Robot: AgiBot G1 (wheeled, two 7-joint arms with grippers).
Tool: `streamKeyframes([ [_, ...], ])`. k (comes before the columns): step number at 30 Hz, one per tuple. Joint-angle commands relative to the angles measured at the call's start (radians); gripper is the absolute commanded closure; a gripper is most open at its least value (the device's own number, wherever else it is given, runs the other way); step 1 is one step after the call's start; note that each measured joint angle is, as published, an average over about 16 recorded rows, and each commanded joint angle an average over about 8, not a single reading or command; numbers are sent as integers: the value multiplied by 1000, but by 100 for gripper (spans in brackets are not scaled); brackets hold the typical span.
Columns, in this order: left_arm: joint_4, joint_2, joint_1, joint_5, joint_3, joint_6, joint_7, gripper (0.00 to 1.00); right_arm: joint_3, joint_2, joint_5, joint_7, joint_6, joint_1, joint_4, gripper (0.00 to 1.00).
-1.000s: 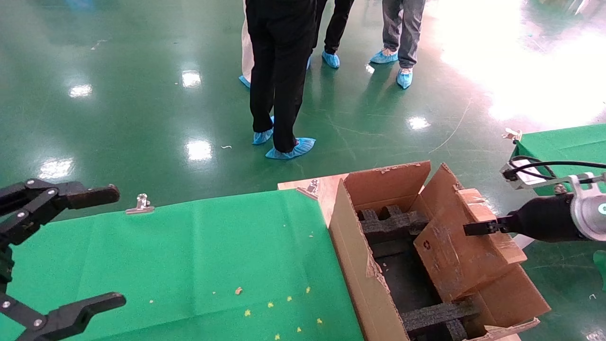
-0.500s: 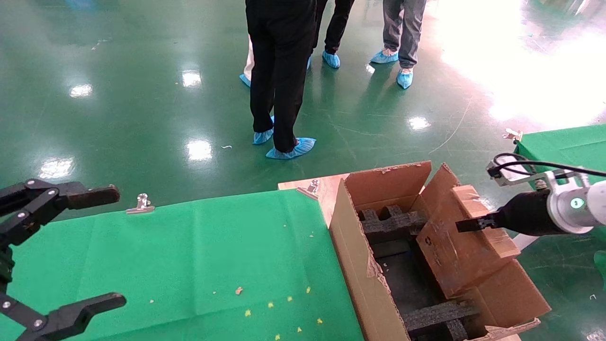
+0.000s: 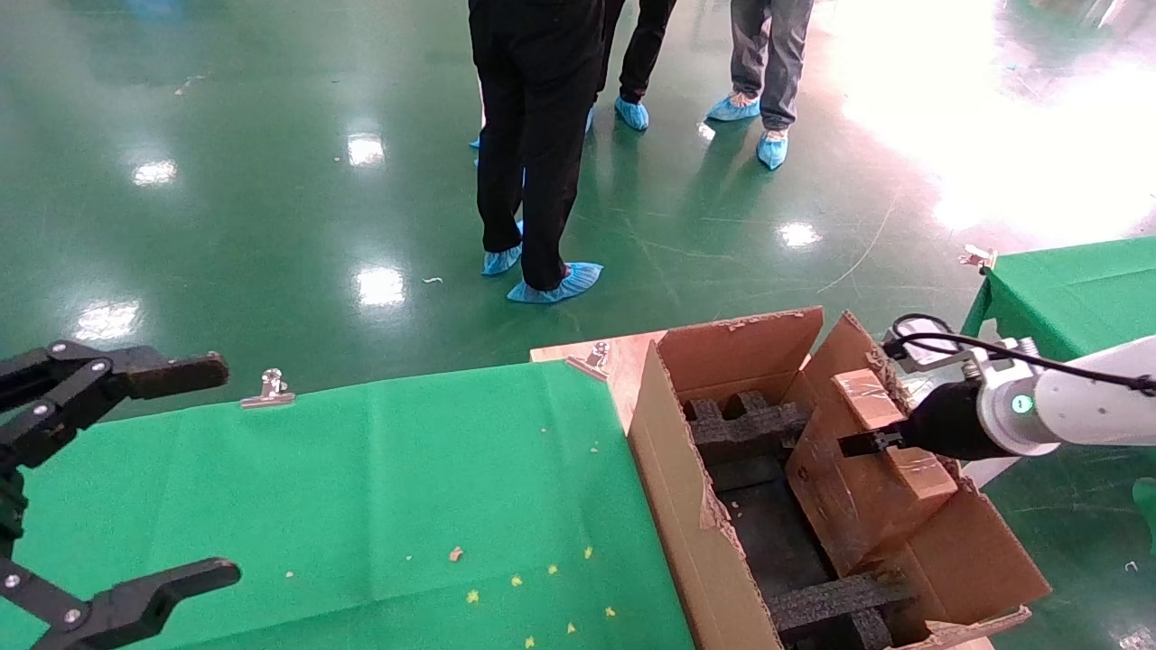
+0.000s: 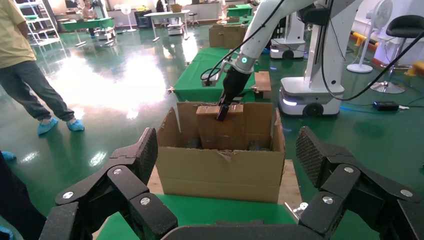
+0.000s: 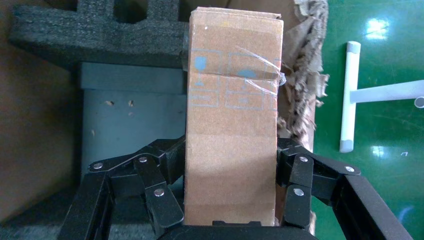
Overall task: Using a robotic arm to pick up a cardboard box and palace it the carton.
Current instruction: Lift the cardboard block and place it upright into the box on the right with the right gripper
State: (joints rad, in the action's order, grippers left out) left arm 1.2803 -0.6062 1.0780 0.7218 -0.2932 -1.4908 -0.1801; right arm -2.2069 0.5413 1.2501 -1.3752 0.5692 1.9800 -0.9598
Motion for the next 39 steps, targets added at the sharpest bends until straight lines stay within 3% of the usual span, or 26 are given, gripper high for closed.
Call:
streamKeyframes([
  [1, 0, 0, 0, 0, 0, 0, 0, 0, -1, 19, -4, -6, -17, -23, 17, 100],
  [14, 0, 0, 0, -1, -1, 0, 0, 0, 43, 113, -112, 82, -46, -196, 176, 100],
  [23, 0, 1, 0, -1, -1, 1, 1, 0, 89, 167, -188, 183, -13, -286, 296, 100],
  [25, 0, 1, 0, -1, -1, 1, 1, 0, 97, 175, -200, 202, -3, -297, 315, 88],
  [32, 0, 1, 0, -1, -2, 1, 1, 0, 120, 193, -229, 244, 14, -321, 360, 4],
  [33, 0, 1, 0, -1, -2, 1, 1, 0, 122, 194, -231, 247, 16, -323, 363, 0],
  [39, 0, 1, 0, -1, -2, 1, 1, 0, 117, 191, -228, 240, 17, -318, 355, 0],
])
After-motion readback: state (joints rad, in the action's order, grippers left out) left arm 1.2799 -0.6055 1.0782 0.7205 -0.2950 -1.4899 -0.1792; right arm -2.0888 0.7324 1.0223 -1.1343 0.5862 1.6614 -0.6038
